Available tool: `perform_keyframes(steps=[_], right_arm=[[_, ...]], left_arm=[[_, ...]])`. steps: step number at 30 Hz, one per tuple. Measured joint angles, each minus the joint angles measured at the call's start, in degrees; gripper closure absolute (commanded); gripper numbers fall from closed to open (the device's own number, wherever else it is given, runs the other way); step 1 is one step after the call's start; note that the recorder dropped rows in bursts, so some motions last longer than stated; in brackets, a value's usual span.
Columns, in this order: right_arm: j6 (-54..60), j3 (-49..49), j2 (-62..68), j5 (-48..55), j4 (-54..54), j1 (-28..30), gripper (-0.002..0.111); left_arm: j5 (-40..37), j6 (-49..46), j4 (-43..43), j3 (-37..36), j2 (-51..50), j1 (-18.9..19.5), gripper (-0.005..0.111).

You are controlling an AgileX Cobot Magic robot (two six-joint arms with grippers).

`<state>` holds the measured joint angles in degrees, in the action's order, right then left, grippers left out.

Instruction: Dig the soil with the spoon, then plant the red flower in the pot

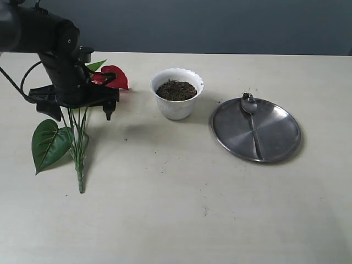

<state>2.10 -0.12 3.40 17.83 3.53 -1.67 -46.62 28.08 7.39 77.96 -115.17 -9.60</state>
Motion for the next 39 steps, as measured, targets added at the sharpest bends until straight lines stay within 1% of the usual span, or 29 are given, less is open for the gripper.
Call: perform_keyframes(steps=[10, 22, 39], right_arm=[[0.0, 0.0, 0.0, 0.0, 0.0, 0.0, 0.109], [0.0, 0.0, 0.0, 0.0, 0.0, 0.0, 0.109], [0.0, 0.0, 0.0, 0.0, 0.0, 0.0, 0.109]], left_arm=[[1.99, 0.61, 1.02, 0.0, -0.98, 0.0, 0.002], [1.63, 1.37, 2.47, 0.04, -4.54, 0.0, 0.002], [0.5, 3.96, 5.5, 0.13, -5.39, 0.0, 0.002]])
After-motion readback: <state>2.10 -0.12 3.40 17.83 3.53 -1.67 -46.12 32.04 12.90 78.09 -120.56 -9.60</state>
